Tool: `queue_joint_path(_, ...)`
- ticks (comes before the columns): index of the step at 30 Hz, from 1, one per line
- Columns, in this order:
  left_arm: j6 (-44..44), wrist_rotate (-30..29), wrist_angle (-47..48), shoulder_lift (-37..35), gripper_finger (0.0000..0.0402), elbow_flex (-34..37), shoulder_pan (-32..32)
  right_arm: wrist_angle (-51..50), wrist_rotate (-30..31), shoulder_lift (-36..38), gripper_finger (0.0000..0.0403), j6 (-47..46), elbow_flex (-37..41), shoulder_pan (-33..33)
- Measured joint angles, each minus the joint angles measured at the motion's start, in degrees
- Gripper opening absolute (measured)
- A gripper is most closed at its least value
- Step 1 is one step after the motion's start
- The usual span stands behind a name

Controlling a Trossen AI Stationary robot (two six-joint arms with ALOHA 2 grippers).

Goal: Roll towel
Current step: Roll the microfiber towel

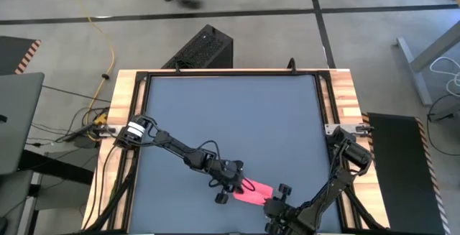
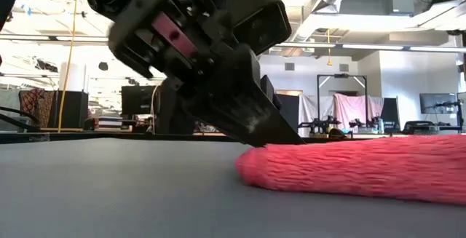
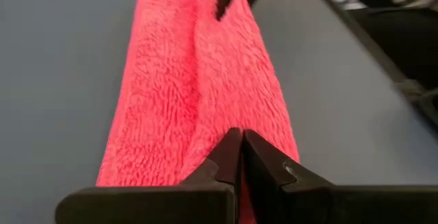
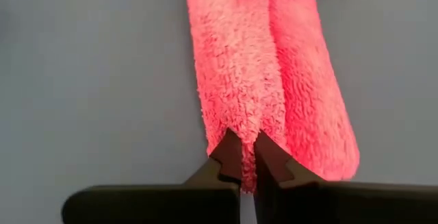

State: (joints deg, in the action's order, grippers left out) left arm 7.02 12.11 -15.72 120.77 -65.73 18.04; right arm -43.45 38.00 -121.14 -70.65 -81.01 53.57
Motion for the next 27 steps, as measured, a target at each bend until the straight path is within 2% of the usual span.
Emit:
queue_joint_path(3,1.38,3.90,-0.08,0.00,0.0018,0.00,-0.35,-1.19,0.02,0.72,0.0026,-6.31,0.02,1.07)
queue_joint_path(6,2.00,4.54,0.85,-0.04,0.0028,-0.02,-0.65,1.10,0.01,0.78,0.0026,-11.71,1.67,1.41)
queue_joint_path(13,1.52,4.14,1.88,-0.17,0.0033,-0.04,-0.67,14.70,0.01,3.06,0.0026,-19.17,8.53,1.47)
queue_joint_path(22,-0.31,3.36,2.54,-0.20,0.0031,-0.08,-0.72,22.64,-0.30,14.18,0.0026,-30.51,21.41,1.37)
queue_joint_path(27,-0.40,3.25,2.99,-0.22,0.0024,-0.09,-0.80,32.46,-1.62,16.21,0.0026,-35.47,29.22,0.68)
